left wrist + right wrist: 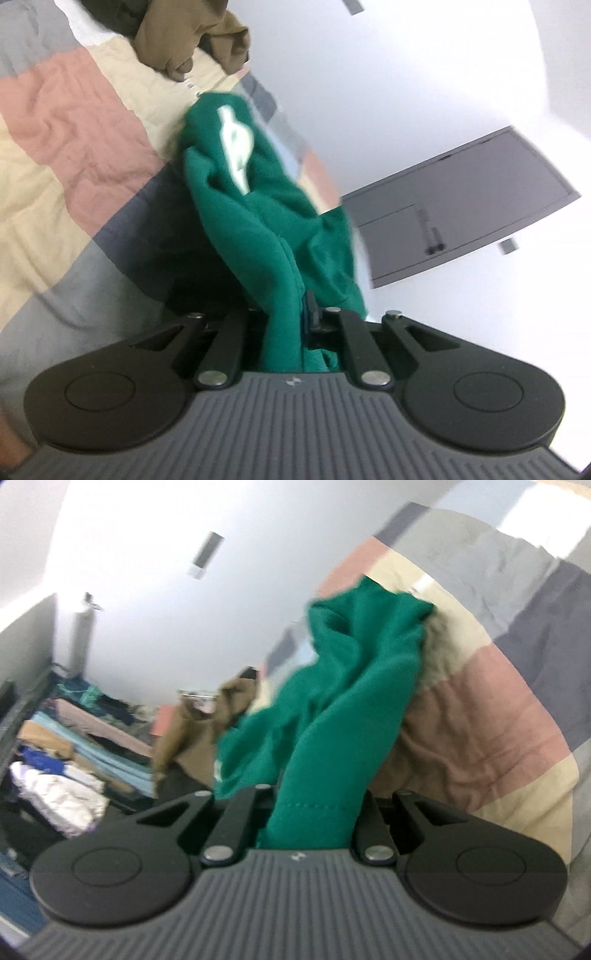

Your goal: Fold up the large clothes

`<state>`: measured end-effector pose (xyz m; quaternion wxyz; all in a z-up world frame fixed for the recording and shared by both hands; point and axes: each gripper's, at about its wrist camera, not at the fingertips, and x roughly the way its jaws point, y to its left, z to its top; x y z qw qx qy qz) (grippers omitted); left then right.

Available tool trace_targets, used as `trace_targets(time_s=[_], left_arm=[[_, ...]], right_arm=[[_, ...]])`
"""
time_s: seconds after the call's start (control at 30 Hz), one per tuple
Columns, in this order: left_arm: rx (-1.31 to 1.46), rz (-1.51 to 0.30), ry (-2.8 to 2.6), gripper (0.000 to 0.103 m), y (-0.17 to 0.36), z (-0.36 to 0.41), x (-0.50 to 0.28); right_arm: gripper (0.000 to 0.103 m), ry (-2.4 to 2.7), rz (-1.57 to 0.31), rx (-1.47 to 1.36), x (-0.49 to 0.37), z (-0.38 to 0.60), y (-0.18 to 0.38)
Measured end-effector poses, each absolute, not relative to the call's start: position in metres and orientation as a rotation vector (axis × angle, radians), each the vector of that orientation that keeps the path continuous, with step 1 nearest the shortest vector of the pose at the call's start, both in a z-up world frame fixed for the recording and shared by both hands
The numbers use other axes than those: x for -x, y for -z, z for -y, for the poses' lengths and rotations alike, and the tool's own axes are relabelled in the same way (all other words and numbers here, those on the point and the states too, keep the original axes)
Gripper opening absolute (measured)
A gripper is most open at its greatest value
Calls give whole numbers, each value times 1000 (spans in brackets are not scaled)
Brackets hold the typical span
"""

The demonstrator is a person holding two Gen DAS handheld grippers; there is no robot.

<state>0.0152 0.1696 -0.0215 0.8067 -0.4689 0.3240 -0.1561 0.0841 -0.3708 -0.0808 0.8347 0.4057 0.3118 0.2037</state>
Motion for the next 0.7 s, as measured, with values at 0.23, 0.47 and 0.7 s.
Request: trace_targets(time_s=[0.23, 0.47, 0.7], left_arm=[[1038, -633, 427, 9, -18, -185, 56], [1015, -573, 479, 9, -43, -179, 100], [1009, -550, 403, 10, -44, -181, 41]], right_arm=[[15, -531, -575, -859, -16, 380, 37], [15, -544, -515, -849, 36, 386, 15], [19, -479, -559, -904, -5, 392, 6]])
